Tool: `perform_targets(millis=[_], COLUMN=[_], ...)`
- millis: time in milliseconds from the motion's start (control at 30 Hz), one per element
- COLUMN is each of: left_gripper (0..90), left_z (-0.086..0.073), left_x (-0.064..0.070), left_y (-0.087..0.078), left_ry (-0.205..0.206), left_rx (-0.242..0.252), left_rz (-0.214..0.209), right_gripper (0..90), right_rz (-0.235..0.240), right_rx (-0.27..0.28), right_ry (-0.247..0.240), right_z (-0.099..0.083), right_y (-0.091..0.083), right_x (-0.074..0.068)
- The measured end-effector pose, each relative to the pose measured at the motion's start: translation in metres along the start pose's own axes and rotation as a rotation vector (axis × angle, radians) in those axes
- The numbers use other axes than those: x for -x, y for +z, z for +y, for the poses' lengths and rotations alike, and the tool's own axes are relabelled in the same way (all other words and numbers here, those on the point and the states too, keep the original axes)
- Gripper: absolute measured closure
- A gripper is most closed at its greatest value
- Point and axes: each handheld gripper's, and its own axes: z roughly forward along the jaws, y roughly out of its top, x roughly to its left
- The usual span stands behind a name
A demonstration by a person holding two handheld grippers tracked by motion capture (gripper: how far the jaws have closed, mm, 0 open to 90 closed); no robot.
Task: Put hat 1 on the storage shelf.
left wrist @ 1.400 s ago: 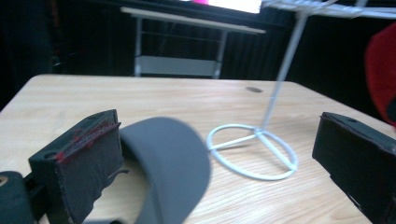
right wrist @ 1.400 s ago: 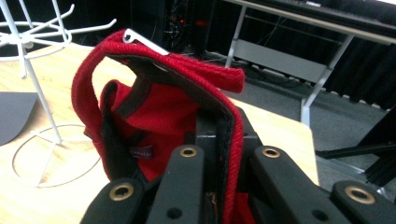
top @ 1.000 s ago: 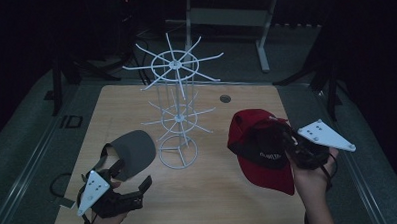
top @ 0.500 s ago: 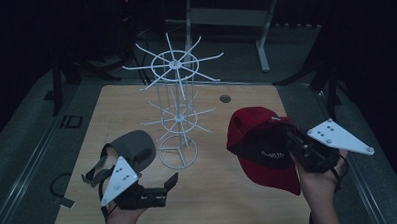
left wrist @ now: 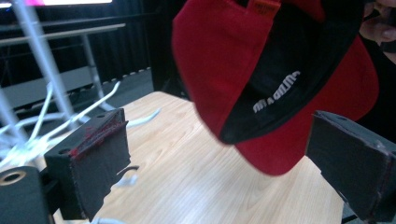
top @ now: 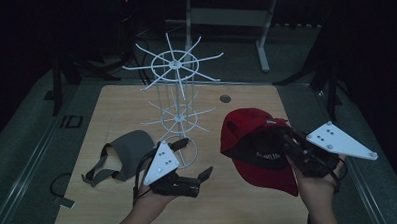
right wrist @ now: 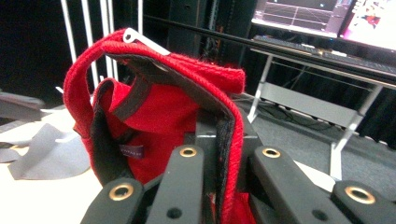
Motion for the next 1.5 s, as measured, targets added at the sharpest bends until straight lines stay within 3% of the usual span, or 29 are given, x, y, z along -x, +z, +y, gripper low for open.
perform_targets(millis=[300,633,800,900,933,967,1133,1267,1500], left_gripper=[10.4,16.3,27.8,40.7,52.4,52.4,77.3,83.3,84.9], left_z=[0.025,0.038,0.044,0.048,0.049,0.050,0.052,0.051,0.055], left_x=[0.003,0.004,0.005,0.007,0.007,0.007,0.011,0.011,0.015], left_y=[0.030,0.048,0.054,0.057,0.058,0.059,0.064,0.068,0.067], left_ry=[0.028,0.077,0.081,0.090,0.087,0.084,0.084,0.067,0.086], left_rx=[0.004,-0.016,-0.006,-0.007,-0.010,-0.015,-0.041,-0.049,-0.025], left_rz=[-0.032,-0.024,-0.020,-0.006,-0.009,-0.002,0.017,0.036,0.068], right_gripper=[86.0,86.0,86.0,86.0,86.0,86.0,85.9,85.9,85.6], right_rz=[0.059,0.105,0.123,0.122,0.121,0.121,0.120,0.121,0.103], right_rx=[0.024,0.032,0.029,0.022,0.020,0.020,0.014,0.002,-0.009], right_ry=[-0.015,-0.023,-0.009,-0.009,-0.009,-0.009,-0.003,0.003,0.014], right_z=[0.006,0.004,0.001,-0.001,-0.003,-0.003,-0.007,-0.013,-0.028], right_y=[-0.008,-0.012,-0.009,-0.006,-0.006,-0.006,-0.004,-0.003,-0.005], right_x=[-0.012,-0.019,-0.019,-0.019,-0.019,-0.019,-0.019,-0.020,-0.022])
